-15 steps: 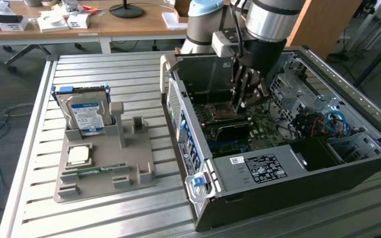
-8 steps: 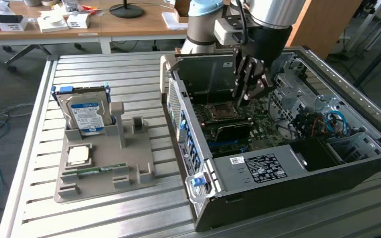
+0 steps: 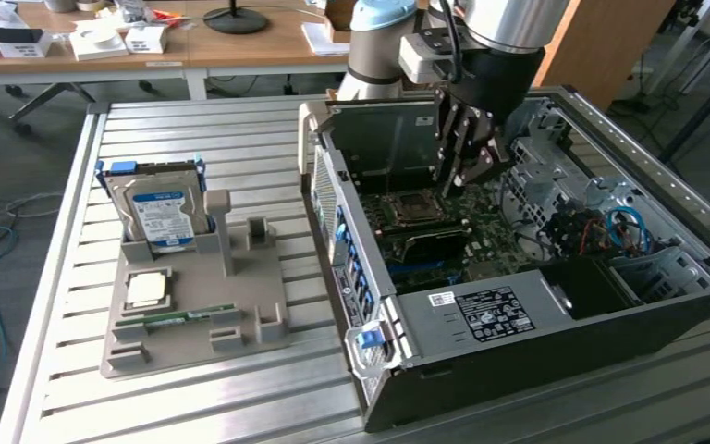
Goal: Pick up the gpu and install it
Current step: 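Press down on the gpu until it lock into place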
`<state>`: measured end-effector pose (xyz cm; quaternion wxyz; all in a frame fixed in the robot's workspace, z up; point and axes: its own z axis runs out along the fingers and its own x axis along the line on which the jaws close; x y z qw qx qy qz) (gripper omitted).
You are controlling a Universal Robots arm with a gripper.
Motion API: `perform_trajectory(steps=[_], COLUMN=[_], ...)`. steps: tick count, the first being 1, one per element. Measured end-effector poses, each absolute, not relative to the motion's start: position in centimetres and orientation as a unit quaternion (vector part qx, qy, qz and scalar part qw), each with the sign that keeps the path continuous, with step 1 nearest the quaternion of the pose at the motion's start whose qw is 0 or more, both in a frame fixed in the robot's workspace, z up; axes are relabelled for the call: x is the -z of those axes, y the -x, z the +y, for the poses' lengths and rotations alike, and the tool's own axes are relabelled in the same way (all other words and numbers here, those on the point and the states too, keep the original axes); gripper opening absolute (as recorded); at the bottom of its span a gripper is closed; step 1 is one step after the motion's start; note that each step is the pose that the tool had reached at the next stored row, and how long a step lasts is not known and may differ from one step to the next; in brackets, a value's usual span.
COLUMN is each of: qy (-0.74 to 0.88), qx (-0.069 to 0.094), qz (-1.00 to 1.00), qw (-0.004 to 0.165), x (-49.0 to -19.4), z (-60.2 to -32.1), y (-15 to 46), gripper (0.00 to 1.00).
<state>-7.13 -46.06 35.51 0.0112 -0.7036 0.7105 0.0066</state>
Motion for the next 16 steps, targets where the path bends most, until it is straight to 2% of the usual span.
perform_trajectory(steps=[6, 7, 8, 16], qy=[0.704, 0.704, 0.704, 0.704], qx=[-0.007, -0.007, -0.007, -0.007], qz=[0.71, 0.71, 0.71, 0.71], qw=[0.011, 0.011, 0.011, 0.011], x=[-35.51, -35.51, -35.51, -34.64], z=[-46.06, -46.06, -46.06, -46.06], y=[7.13, 7.13, 7.13, 7.13], gripper=[0.34, 0.26, 0.11, 0.11])
